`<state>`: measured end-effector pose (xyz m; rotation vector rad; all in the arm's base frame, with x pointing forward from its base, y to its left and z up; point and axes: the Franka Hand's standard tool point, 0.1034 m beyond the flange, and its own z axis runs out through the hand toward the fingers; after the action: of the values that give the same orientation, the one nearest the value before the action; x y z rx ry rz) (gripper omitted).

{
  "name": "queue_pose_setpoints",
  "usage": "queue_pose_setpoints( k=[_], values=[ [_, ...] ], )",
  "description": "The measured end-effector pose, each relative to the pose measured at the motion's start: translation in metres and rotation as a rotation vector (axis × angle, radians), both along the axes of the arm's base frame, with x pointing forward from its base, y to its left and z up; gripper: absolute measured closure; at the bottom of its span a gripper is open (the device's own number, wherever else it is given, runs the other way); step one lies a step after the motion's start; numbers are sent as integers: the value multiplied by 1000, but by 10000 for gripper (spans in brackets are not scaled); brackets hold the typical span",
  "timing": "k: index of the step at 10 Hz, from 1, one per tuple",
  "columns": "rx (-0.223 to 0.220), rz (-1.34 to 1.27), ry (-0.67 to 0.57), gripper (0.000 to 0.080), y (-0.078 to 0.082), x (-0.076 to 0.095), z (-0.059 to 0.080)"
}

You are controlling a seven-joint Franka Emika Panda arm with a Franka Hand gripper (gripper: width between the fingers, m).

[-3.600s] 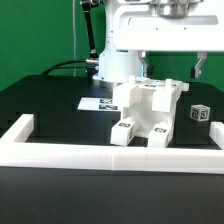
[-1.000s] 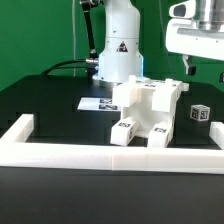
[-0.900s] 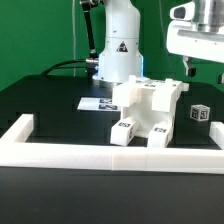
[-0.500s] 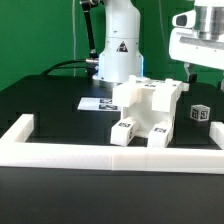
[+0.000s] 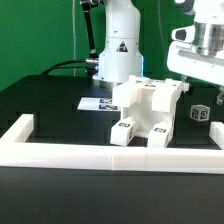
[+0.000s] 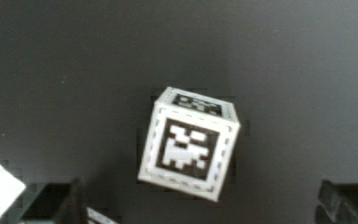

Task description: Assemble chair

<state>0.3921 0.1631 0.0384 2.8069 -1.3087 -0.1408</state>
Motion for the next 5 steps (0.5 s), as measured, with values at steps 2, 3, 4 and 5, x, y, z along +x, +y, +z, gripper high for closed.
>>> queue_pose_setpoints(
  k=[2,3,4,5],
  values=[
    [-8,4,11,150,-1,-3,-6],
    [-13,5,18,150,-2,-4,-11],
    [-19,6,25,150,-2,-5,-16],
    [-22,7,28,150,-2,-4,-19]
  ],
)
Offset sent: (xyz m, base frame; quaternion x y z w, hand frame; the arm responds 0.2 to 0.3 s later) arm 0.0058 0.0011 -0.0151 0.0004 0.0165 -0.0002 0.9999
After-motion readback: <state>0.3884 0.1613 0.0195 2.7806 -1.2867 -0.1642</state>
